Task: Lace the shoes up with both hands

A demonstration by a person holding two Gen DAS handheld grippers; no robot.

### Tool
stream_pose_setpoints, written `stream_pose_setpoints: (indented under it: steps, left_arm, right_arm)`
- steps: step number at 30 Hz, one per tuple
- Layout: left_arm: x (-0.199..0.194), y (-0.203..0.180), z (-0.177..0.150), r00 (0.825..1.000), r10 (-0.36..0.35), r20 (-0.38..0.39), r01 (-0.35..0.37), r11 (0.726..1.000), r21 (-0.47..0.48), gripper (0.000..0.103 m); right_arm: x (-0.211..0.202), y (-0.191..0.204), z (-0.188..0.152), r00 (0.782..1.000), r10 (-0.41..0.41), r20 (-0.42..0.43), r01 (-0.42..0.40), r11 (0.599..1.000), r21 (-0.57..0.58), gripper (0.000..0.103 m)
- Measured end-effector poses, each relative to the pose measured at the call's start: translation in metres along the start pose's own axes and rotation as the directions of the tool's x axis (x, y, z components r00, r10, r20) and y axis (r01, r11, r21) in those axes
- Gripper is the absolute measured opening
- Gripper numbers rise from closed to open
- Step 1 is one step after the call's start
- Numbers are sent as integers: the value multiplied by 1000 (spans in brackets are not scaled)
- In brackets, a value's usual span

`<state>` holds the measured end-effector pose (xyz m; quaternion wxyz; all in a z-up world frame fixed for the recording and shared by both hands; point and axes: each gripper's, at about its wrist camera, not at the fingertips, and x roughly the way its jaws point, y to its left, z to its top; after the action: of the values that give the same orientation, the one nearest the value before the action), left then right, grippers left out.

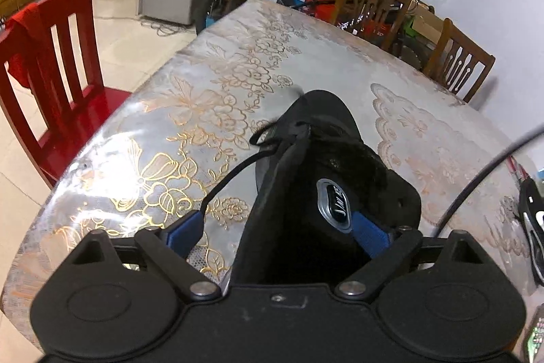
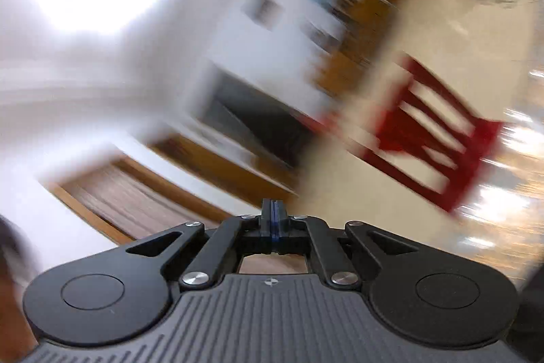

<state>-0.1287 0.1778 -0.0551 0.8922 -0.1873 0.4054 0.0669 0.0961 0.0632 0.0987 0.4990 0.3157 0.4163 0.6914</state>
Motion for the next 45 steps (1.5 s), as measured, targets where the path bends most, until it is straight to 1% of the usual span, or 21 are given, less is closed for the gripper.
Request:
stream_pose_setpoints:
  steps: [3,5,6,8,11,13,16,18,19,20,22,23,25,26,27,30,35,40,42,43,45]
  left_arm:
    - [-3,2,1,1000,-12,0,12,1000,9,93]
    - [-5,1,0,1000,-18,-1,18,999,34,93]
    - [-6,2,-1,1000,-25,-5,25,999,37,93]
    - [-6,3,-2,999,-39,-13,40,999,35,93]
    - [-4,3,-5,998,-57,-17,57,998,36,93]
    - [-4,2,-8,998,-59,-15,60,997,42,93]
    - [-4,6,-10,997,-71,-12,71,997,38,93]
    - [-2,9,-11,996,-85,-16,85,996,24,93]
    - [-1,10,-11,996,-89,-17,89,996,21,93]
    - [0,11,-11,995,-94,-18,95,995,24,93]
    - [2,11,-10,995,-100,-21,101,994,38,93]
    - [4,11,-10,994,-104,-25,105,994,41,93]
    - [7,12,-8,993,-112,-34,114,992,47,93]
    - [8,12,-7,993,-116,-38,117,992,47,93]
    - [9,12,-7,992,-119,-42,121,992,47,93]
    - [12,13,-6,990,-130,-57,133,990,47,93]
    - [15,15,-6,987,-141,-73,144,989,40,92]
    - [3,14,-8,989,-138,-51,142,988,67,90]
    - [-5,22,-8,986,-163,-36,165,986,36,90]
    - [-9,26,-7,984,-173,-31,174,985,21,90]
    - [-14,32,-7,983,-184,-25,184,983,-5,90]
  right_arm:
    - [-4,44,9,997,-70,16,72,982,-173,2]
    - [8,51,0,966,-253,-52,227,928,-294,37]
    - [18,44,-11,926,-365,-93,313,883,-349,49]
    - [40,28,-35,803,-576,-153,454,758,-469,52]
    - [80,-24,-79,545,-807,-228,541,546,-640,43]
    - [100,-55,-97,407,-866,-291,547,486,-681,36]
    - [120,-74,-113,305,-902,-307,510,427,-747,27]
    - [128,-75,-116,249,-925,-286,478,375,-795,3]
    - [126,-73,-112,257,-919,-298,490,390,-780,2]
    - [123,-67,-104,316,-891,-327,517,450,-728,1]
    - [112,-53,-83,525,-758,-387,558,650,-516,2]
    - [101,-46,-70,652,-654,-383,543,756,-366,2]
    - [80,-28,-48,869,-406,-283,390,914,-113,2]
    - [72,-17,-40,930,-302,-209,299,953,-49,2]
    - [67,-7,-35,957,-242,-157,241,970,-30,2]
    - [57,19,-23,988,-141,-59,140,990,-20,2]
    - [55,28,-18,998,52,-45,-49,997,59,1]
    - [68,50,-28,988,-44,-147,24,990,-137,1]
    - [69,45,-39,958,-214,-193,165,956,-244,8]
    - [70,40,-44,924,-327,-198,260,917,-301,23]
    - [81,19,-56,795,-561,-230,438,793,-423,45]
